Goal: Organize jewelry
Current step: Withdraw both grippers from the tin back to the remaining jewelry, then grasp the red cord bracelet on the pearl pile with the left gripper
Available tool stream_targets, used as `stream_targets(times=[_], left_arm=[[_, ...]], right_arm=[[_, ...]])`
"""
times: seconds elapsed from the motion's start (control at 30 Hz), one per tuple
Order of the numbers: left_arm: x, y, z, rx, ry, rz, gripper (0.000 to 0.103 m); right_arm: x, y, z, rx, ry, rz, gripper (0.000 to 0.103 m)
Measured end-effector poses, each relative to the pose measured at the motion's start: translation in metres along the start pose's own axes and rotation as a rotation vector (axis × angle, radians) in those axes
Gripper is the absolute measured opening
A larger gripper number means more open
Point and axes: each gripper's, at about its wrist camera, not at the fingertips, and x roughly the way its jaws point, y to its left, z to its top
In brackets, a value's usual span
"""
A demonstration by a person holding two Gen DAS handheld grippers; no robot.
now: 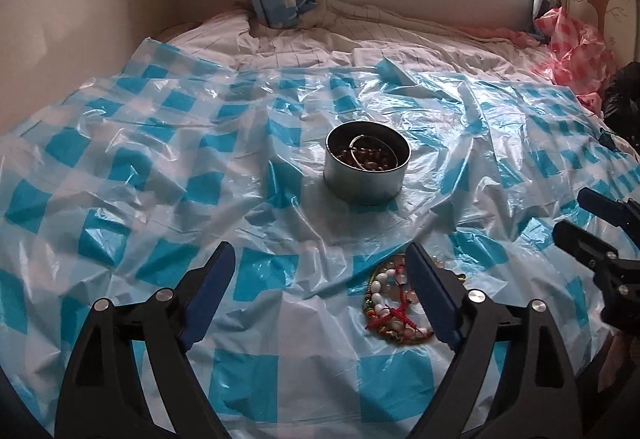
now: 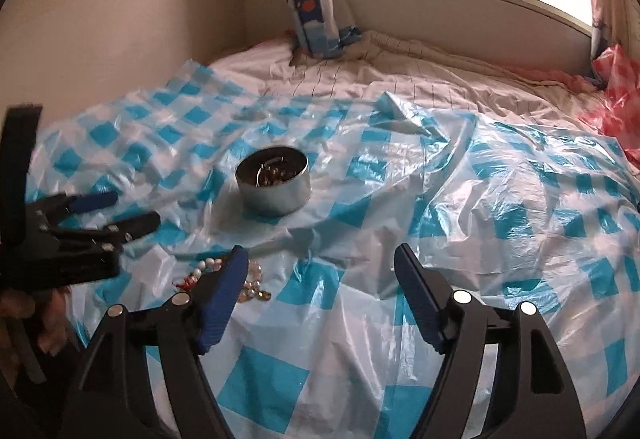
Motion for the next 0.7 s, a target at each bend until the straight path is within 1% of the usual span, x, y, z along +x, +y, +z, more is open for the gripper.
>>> stream_targets(times=[0.1,0.27,0.4,0.43,0.5,0.57,0.63,0.7], left_arm=[[0.001,-0.002,-0.001,0.020,0.004,0.009,0.084],[0.003,-0.008,0.000,0.054,0.007,0.012,0.084],[0.006,-0.014,-0.002,0.096,0.016,-0.002,0.085],[0.007,-0.016,-0.003,0.108,0.024,-0.018,0.085],[0.011,-0.022,-0.005,0.137,0.049,-0.052,0.085],[0.015,-0.027,-0.007,0.161,0.073,-0.086,0.084],[0.020,-0.033,-0.012,0.194,0.114,-0.133,0.084],[0.025,-0.037,-0.015,0.223,0.143,-0.147,0.084]], right_arm=[[0.000,-0.004,-0.001,0.016,0.000,0.000,0.074],[0.005,-0.013,-0.001,0.054,0.015,0.010,0.074],[0.010,-0.012,-0.001,0.050,0.030,0.012,0.074],[0.012,-0.012,-0.001,0.046,0.034,0.009,0.075],[0.014,-0.011,-0.001,0.041,0.038,0.004,0.079],[0.016,-0.010,-0.001,0.036,0.045,0.001,0.080],[0.018,-0.009,-0.001,0.032,0.054,-0.001,0.080],[0.019,-0.009,-0.001,0.031,0.058,-0.004,0.081]])
